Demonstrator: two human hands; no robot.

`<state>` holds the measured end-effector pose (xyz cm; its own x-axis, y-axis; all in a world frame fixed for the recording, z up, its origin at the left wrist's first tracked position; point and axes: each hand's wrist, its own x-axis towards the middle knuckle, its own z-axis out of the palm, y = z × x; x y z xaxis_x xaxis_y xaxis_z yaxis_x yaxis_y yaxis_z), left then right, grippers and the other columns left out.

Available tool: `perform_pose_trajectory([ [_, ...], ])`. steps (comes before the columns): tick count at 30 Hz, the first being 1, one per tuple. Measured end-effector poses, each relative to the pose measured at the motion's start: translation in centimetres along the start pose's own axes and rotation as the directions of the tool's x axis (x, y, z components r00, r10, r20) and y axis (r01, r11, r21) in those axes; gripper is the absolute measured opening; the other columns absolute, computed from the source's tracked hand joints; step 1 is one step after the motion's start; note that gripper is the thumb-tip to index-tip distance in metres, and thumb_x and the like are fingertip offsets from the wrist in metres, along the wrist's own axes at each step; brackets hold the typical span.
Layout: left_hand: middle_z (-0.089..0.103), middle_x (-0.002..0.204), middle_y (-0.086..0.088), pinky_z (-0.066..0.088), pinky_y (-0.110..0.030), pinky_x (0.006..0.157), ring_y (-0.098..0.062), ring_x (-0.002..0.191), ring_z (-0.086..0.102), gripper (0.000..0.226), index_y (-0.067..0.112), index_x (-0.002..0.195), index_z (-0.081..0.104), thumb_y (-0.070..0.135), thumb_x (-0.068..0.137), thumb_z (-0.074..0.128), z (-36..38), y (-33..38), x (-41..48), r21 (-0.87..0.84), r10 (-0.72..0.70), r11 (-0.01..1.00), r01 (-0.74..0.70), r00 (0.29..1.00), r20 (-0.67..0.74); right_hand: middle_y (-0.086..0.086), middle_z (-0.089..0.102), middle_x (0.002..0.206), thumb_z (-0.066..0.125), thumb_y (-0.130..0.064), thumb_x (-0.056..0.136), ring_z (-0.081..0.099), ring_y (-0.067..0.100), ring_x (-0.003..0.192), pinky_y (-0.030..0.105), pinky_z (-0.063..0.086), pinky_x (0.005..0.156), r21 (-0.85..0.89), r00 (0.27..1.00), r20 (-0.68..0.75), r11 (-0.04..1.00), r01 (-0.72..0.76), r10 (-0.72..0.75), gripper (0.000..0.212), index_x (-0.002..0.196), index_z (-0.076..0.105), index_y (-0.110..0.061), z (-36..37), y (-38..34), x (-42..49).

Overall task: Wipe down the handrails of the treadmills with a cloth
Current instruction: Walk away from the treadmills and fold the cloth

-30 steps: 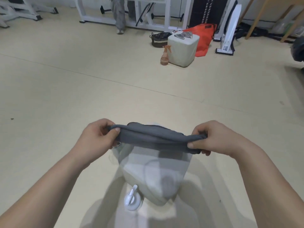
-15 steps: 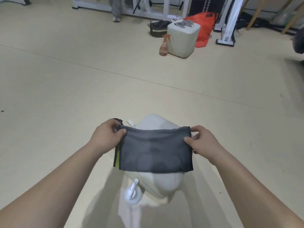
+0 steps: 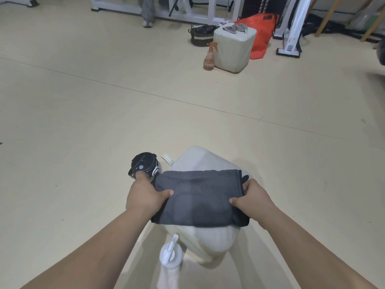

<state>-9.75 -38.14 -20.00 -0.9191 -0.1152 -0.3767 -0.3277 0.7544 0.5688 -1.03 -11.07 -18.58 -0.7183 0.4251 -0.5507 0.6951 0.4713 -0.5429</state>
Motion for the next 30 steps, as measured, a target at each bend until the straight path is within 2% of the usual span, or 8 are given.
perform_pose_trajectory([
  [4, 0.061, 0.099, 0.008, 0.049, -0.034, 0.074, -0.025, 0.094, 0.064, 0.066, 0.013, 0.109, 0.05, 0.039, 0.066, 0.094, 0.2, -0.3, 0.2, -0.055, -0.066, 0.996, 0.066, 0.998, 0.001, 0.003, 0.06, 0.106, 0.078, -0.021, 0.079, 0.065, 0.026, 0.095, 0.049, 0.064, 0.069, 0.05, 0.998, 0.064, 0.999, -0.008, 0.005, 0.037, 0.1, 0.046, -0.019, 0.3, -0.3, -0.4],
  [7, 0.07, 0.088, -0.003, 0.052, -0.031, 0.059, -0.025, 0.079, 0.067, 0.04, 0.014, 0.09, 0.066, 0.035, 0.069, 0.093, 0.3, -0.6, 0.1, -0.174, -0.16, 0.969, 0.173, 0.983, 0.087, 0.004, 0.061, 0.105, 0.076, -0.02, 0.084, 0.065, 0.028, 0.094, 0.049, 0.064, 0.063, 0.109, 0.998, 0.069, 0.994, -0.003, -0.005, 0.032, 0.097, 0.047, -0.02, 0.1, -0.2, -0.7],
  [11, 0.059, 0.076, -0.008, 0.045, -0.031, 0.053, -0.022, 0.06, 0.054, 0.032, 0.013, 0.071, 0.049, 0.007, 0.078, 0.08, -0.3, 1.8, -0.2, -0.398, -0.136, 0.898, 0.186, 0.979, 0.15, 0.006, 0.065, 0.102, 0.073, -0.026, 0.092, 0.068, 0.029, 0.092, 0.047, 0.064, 0.068, 0.193, 0.998, 0.067, 0.981, -0.001, -0.012, 0.023, 0.097, 0.052, -0.016, -0.5, -0.1, -0.9],
  [14, 0.043, 0.072, -0.005, 0.03, -0.029, 0.05, -0.019, 0.061, 0.037, 0.032, 0.019, 0.076, 0.041, 0.006, 0.079, 0.07, -2.1, 5.6, -1.1, -0.376, 0.018, 0.927, -0.015, 1.0, 0.004, 0.012, 0.069, 0.098, 0.068, -0.029, 0.095, 0.067, 0.028, 0.077, 0.049, 0.062, 0.07, 0.245, 0.994, 0.105, 0.97, -0.013, -0.013, 0.028, 0.105, 0.055, -0.006, -0.9, 0.2, -0.9],
  [18, 0.05, 0.069, 0.0, 0.037, -0.03, 0.047, -0.018, 0.058, 0.044, 0.023, 0.017, 0.08, 0.049, 0.01, 0.078, 0.071, -1.4, 9.9, -4.6, -0.413, 0.206, 0.89, -0.193, 0.978, -0.013, 0.012, 0.063, 0.083, 0.064, -0.033, 0.098, 0.057, 0.025, 0.064, 0.038, 0.054, 0.062, 0.283, 0.99, 0.14, 0.959, -0.021, -0.02, 0.041, 0.109, 0.054, 0.005, -1.3, 0.3, -1.0],
  [24, 0.063, 0.101, 0.017, 0.051, -0.02, 0.081, -0.003, 0.09, 0.062, 0.035, 0.034, 0.113, 0.063, 0.036, 0.082, 0.081, 5.2, 10.9, -8.5, -0.345, 0.404, 0.902, -0.258, 0.787, 0.466, 0.011, 0.071, 0.087, 0.046, -0.031, 0.106, 0.07, 0.03, 0.07, 0.048, 0.065, 0.07, 0.465, 0.986, 0.133, 0.873, -0.149, 0.098, 0.027, 0.103, 0.061, -0.008, -1.7, 0.5, -0.7],
  [27, 0.063, 0.092, 0.01, 0.047, -0.022, 0.074, -0.013, 0.083, 0.061, 0.017, 0.032, 0.095, 0.061, 0.017, 0.09, 0.064, 5.6, 9.7, -6.8, -0.137, 0.395, 0.918, -0.372, 0.888, 0.237, 0.02, 0.07, 0.104, 0.052, -0.027, 0.103, 0.073, 0.039, 0.09, 0.047, 0.065, 0.067, 0.502, 0.986, 0.07, 0.849, -0.164, 0.149, 0.025, 0.106, 0.061, -0.004, -1.9, 1.1, -0.3],
  [30, 0.059, 0.102, 0.004, 0.044, -0.026, 0.069, -0.013, 0.082, 0.058, 0.02, 0.027, 0.092, 0.054, 0.009, 0.084, 0.058, 4.8, 8.3, -5.1, -0.03, 0.308, 0.951, -0.307, 0.949, 0.061, 0.012, 0.065, 0.111, 0.068, -0.04, 0.094, 0.068, 0.031, 0.095, 0.045, 0.064, 0.073, 0.411, 0.992, -0.016, 0.905, -0.108, 0.125, 0.038, 0.107, 0.056, -0.007, -1.3, 1.5, 0.2],
])
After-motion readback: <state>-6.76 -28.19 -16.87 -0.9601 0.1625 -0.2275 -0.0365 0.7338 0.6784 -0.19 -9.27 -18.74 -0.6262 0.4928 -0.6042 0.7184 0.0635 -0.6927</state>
